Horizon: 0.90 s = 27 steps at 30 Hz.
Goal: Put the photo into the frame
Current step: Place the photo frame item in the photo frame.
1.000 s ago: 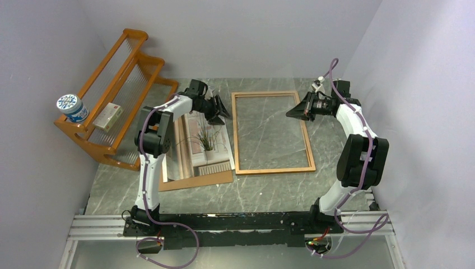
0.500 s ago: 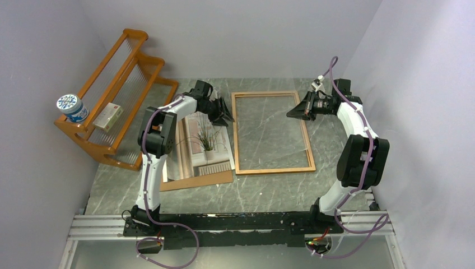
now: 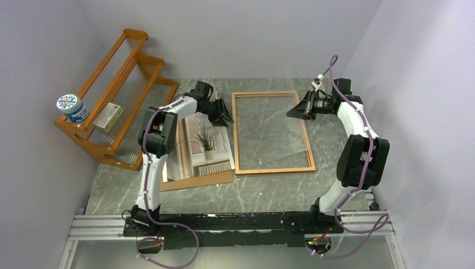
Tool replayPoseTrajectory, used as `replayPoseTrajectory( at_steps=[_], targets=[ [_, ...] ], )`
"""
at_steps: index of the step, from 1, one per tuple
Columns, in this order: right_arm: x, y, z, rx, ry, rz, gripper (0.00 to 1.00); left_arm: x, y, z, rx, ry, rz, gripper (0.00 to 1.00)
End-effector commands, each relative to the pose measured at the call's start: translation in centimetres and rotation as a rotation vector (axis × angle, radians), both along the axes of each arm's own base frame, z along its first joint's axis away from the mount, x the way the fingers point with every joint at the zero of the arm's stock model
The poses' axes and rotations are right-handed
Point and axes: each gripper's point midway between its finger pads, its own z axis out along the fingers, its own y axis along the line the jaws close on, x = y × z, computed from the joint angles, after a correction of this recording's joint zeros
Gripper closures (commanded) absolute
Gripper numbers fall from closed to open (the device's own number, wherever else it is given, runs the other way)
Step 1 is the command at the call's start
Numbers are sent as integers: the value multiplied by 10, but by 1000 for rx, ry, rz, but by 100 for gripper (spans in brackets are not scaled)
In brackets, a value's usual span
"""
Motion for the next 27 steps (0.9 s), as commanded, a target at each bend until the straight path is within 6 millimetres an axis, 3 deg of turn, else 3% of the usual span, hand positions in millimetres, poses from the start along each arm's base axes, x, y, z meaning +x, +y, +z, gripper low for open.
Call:
replayPoseTrajectory(
  at_steps=[1,27],
  targets=[
    [9,2,26,25,-134,43,100,4,-2,-2,19,-25,-15,52],
    [25,4,15,23,-128,68,100,1,-4,-7,18,-13,-13,55]
  ],
)
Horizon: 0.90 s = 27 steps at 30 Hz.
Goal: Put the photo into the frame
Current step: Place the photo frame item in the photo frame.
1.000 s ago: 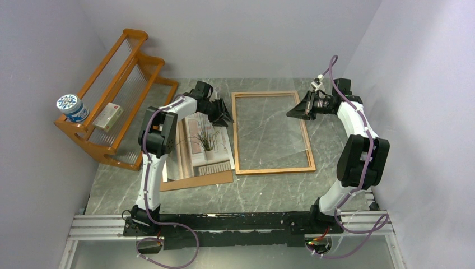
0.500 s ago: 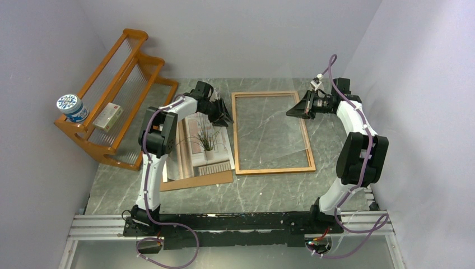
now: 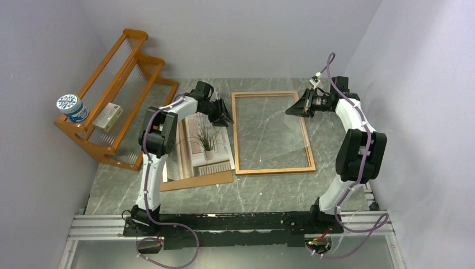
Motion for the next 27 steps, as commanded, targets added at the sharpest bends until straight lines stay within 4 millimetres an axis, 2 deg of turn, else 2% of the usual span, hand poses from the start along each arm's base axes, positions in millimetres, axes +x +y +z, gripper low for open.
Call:
replayPoseTrajectory(
  at_steps=[1,16,27],
  targets=[
    [10,3,22,15,-112,46,100,2,-3,-7,13,-7,-11,55],
    [14,6,13,1,-99,71,100,-1,-4,-13,20,4,-16,55],
    [9,7,26,-14,-167,64,100,-1,-3,-17,31,14,-13,56]
  ],
)
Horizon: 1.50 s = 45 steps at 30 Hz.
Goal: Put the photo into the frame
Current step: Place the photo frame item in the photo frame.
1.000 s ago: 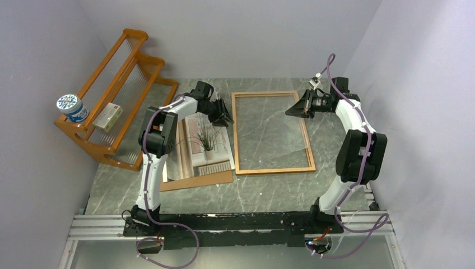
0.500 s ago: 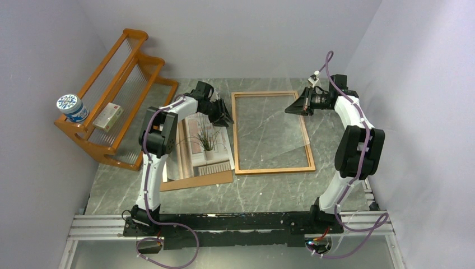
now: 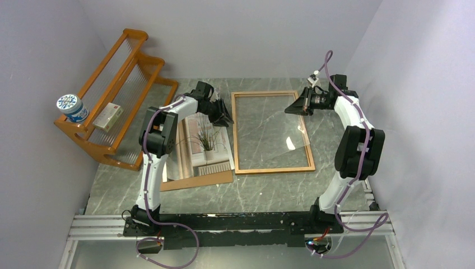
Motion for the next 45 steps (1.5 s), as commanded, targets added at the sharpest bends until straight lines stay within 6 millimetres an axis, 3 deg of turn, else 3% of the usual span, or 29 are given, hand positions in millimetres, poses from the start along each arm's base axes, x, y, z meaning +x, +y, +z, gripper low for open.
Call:
replayPoseTrajectory(
  at_steps=[1,15,27,45],
  targets=[
    [-1,3,29,-6,-143,25,100,0,-2,-15,30,11,-11,56],
    [-5,0,29,-54,-171,-14,100,-2,-1,-18,42,24,-9,57],
    [2,-2,11,-55,-102,-57,100,0,-2,-19,37,21,-18,57],
    [0,5,22,36,-35,-72,100,-2,-1,-21,40,25,-24,57]
  ],
)
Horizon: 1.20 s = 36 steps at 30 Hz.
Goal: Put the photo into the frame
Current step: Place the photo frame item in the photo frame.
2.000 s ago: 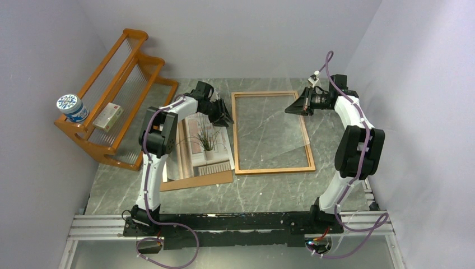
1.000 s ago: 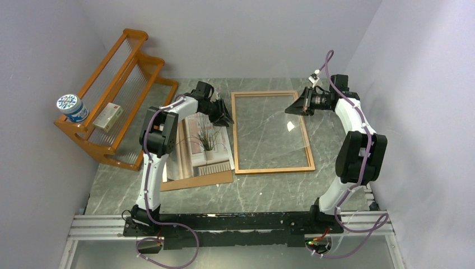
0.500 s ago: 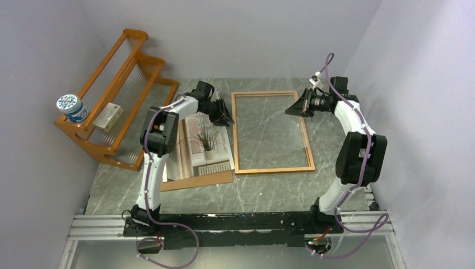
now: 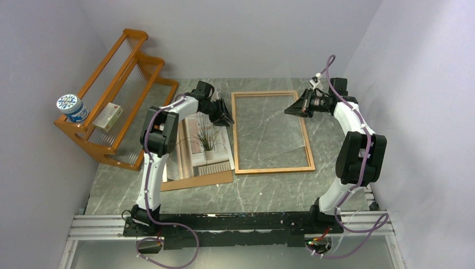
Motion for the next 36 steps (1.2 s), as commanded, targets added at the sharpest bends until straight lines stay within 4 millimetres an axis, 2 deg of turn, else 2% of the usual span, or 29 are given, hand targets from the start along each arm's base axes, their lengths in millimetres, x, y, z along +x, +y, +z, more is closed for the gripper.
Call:
replayPoseTrajectory(
  at_steps=[1,5,9,19,25,28,31,34,36],
  targets=[
    [1,6,25,51,-51,28,100,-4,2,-19,47,14,-16,58],
    [2,6,29,60,-53,30,100,-4,2,-20,47,15,-15,58],
    [3,6,24,63,-28,30,100,-3,2,-20,47,15,-11,57],
    [3,5,-3,51,42,23,100,-3,2,-22,48,19,-9,57],
    [1,4,-15,41,81,5,91,-3,2,-23,47,22,-10,57],
    [-1,3,-20,33,93,-1,89,-2,2,-23,49,19,-11,58],
    [-5,2,-27,18,102,2,92,-1,2,-25,57,16,-10,58],
    [-8,2,-33,8,118,12,100,1,5,-27,72,10,-9,58],
    [-9,2,-36,4,128,16,100,3,6,-28,83,3,-7,58]
  ],
)
